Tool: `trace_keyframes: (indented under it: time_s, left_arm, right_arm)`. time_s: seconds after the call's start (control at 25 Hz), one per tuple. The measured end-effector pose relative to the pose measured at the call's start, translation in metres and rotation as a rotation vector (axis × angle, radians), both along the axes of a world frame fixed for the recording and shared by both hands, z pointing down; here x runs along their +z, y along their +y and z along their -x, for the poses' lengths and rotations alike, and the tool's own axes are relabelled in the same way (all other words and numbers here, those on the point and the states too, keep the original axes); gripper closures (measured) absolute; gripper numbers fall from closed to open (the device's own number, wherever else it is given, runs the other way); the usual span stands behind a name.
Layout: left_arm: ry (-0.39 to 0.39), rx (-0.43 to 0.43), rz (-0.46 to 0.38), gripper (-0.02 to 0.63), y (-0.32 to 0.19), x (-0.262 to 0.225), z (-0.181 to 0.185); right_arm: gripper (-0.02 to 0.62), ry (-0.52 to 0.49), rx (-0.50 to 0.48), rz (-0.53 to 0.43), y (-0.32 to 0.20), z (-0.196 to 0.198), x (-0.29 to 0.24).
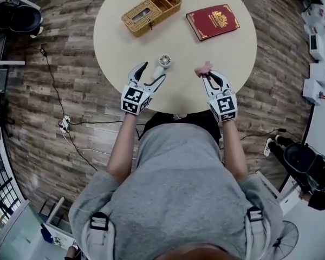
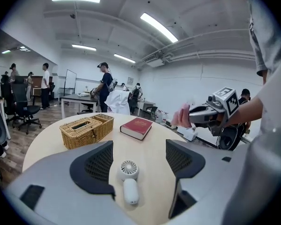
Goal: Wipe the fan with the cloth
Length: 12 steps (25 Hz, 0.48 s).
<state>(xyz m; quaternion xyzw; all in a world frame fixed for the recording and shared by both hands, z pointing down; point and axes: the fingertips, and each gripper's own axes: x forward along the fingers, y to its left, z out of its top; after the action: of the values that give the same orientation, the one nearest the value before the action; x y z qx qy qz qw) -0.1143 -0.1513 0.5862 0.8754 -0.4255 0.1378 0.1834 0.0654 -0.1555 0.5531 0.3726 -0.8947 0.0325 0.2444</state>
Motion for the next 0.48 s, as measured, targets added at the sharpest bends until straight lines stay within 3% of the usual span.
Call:
trace_keyframes:
  time_s: [0.48]
  left_arm:
    - [-0.05,-0.022,0.088,0.244,-0.027,0.056,-0.02]
  right_arm:
    - [0.552,-0.018,-0.077,0.078,-0.031,0.003,0.044]
